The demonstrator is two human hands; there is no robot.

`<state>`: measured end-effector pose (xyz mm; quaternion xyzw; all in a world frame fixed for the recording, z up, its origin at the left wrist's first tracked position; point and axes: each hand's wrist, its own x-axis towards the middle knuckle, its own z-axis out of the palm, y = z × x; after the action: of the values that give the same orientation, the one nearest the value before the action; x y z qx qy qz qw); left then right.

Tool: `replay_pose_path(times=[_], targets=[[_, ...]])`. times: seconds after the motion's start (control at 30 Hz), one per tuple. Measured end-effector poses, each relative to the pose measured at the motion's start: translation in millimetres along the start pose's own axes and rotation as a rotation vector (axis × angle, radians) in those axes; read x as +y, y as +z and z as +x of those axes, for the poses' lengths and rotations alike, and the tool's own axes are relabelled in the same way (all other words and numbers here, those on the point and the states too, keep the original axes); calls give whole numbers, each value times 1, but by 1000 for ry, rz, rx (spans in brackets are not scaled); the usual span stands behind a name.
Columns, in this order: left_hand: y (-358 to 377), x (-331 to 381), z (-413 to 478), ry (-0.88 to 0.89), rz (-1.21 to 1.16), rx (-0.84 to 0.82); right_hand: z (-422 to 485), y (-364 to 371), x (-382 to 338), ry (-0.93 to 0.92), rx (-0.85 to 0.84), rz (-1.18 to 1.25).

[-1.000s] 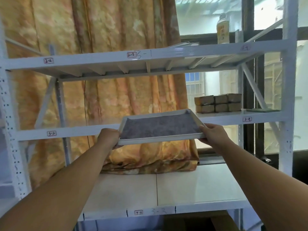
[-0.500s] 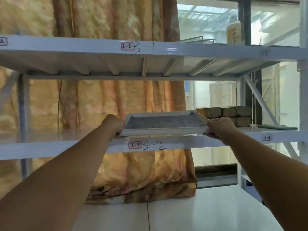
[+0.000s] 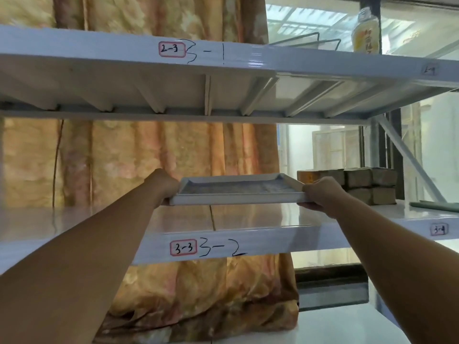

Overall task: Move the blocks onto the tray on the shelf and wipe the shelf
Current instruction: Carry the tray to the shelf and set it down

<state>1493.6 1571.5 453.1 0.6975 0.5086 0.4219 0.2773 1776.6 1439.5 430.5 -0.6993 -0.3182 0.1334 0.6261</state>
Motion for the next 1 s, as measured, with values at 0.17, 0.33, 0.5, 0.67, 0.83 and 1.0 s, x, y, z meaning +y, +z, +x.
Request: replay_pose_path(times=[0.17, 0.33, 0.5, 0.67, 0.83, 1.0], targets=[[29, 8, 26, -21, 58, 54, 45, 0, 4, -39, -39, -106], [59, 19, 51, -67, 154, 103, 92, -7, 10, -91, -126, -290], [79, 27, 62, -125, 223, 114, 124, -7, 17, -123, -244, -445], [93, 26, 60, -171, 313, 75, 136, -12, 20, -179, -288, -713], [87, 20, 67, -203, 350, 33, 143, -8, 27, -183, -307, -741], [85, 11, 76, -242, 285, -69, 147, -3, 28, -98, -376, -796]])
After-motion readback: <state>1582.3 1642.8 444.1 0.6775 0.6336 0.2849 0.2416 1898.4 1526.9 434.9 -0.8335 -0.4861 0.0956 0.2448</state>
